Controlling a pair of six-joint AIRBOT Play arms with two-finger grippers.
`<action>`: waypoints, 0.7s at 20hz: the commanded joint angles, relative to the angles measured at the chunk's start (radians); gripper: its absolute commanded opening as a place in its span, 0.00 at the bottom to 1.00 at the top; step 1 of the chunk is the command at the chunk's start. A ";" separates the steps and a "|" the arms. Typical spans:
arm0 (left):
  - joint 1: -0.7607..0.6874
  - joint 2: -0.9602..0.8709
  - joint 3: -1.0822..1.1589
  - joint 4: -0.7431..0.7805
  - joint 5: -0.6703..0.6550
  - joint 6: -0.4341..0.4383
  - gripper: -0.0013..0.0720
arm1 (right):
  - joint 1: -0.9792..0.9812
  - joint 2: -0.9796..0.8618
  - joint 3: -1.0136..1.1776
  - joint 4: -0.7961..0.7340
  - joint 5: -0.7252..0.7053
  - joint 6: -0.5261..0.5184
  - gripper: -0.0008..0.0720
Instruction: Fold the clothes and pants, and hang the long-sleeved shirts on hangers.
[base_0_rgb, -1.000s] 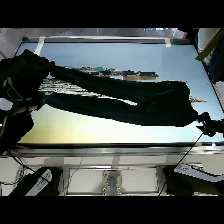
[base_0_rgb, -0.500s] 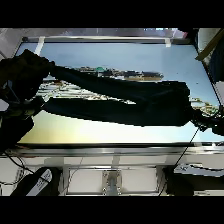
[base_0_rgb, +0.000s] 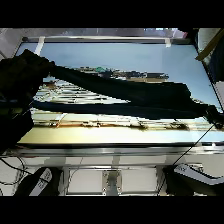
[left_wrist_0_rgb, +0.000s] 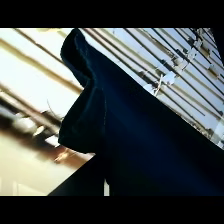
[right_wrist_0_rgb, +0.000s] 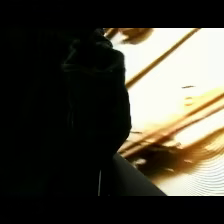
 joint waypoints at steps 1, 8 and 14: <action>0.019 0.026 -0.011 0.146 -0.071 0.001 0.04 | -0.095 0.097 0.000 -0.178 0.194 -0.002 0.07; 0.019 0.026 -0.317 0.307 -0.035 -0.003 0.04 | -0.190 0.117 -0.219 -0.358 0.222 0.002 0.07; 0.023 0.027 -0.328 0.325 0.051 -0.011 0.38 | -0.190 0.118 -0.145 -0.388 0.255 0.130 0.73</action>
